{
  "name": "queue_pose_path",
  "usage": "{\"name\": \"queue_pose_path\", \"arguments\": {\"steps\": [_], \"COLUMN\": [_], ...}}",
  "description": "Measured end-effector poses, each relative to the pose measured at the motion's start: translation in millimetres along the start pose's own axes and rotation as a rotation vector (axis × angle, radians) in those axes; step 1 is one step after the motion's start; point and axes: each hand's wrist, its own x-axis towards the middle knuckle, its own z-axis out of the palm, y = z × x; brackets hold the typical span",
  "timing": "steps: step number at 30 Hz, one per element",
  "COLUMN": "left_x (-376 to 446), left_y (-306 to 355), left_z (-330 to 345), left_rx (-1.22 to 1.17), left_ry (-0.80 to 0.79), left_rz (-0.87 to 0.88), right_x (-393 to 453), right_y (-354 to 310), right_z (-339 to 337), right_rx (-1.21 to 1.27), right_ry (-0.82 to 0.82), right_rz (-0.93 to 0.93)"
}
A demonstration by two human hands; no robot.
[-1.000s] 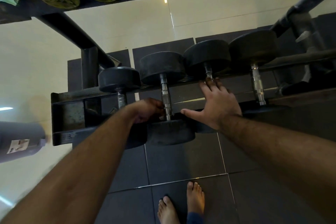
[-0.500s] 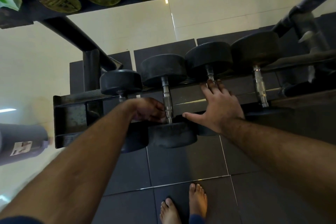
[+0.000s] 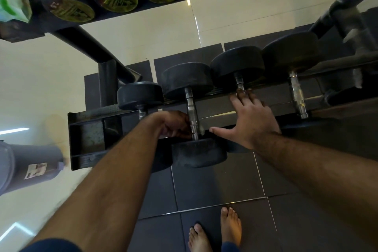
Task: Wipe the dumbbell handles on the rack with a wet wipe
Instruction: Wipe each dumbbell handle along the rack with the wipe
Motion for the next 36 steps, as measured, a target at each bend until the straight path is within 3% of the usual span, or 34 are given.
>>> {"name": "queue_pose_path", "arguments": {"steps": [5, 9, 10, 13, 16, 18, 20, 22, 24, 26, 28, 32, 34, 36], "left_x": [-11, -14, -11, -6, -14, -31, -42, -47, -45, -37, -27, -25, -37, -55], "left_y": [-12, -17, -11, 5, -3, -13, -17, -15, -10, -7, -1, 18, 18, 12], "left_z": [8, 2, 5, 28, 18, -2, -10, 1, 20, 34, 42, 45, 45, 43], "left_rx": [-0.105, -0.594, -0.615, -0.464, -0.258, -0.01, -0.007, -0.074, 0.23, 0.685, 0.991, 1.36, 1.454, 1.469], "left_ry": [0.164, 0.33, 0.383, 0.365, 0.198, 0.209, 0.39, 0.652, 1.002, 1.172, 1.165, 1.012, 0.825, 0.527], "left_rz": [0.029, 0.27, 0.331, 0.41, 0.227, 0.101, 0.173, 0.474, 0.739, 0.876, 0.917, 0.749, 0.687, 0.548], "right_x": [1, 1, 1, 1, 1, 1, 1, 1, 1, 1, 0, 1, 0, -1], "right_y": [2, 2, 2, 1, 1, 0, 0, 0, 0, -1, -2, -2, -2, -2], "right_z": [-1, -1, -1, -1, -2, -2, -1, -1, -2, -3, -4, -3, -2, -2], "right_rx": [-0.003, -0.004, -0.006, -0.007, 0.009, 0.007, 0.001, -0.001, 0.004, 0.006, 0.005, -0.007, -0.005, -0.004], "right_ry": [-0.01, -0.014, -0.018, -0.023, -0.013, -0.009, -0.011, -0.023, -0.024, -0.025, -0.023, -0.007, -0.003, -0.001], "right_rz": [-0.012, -0.008, -0.008, -0.005, -0.004, -0.004, -0.005, -0.006, -0.002, 0.001, 0.009, 0.0, -0.006, -0.01]}}
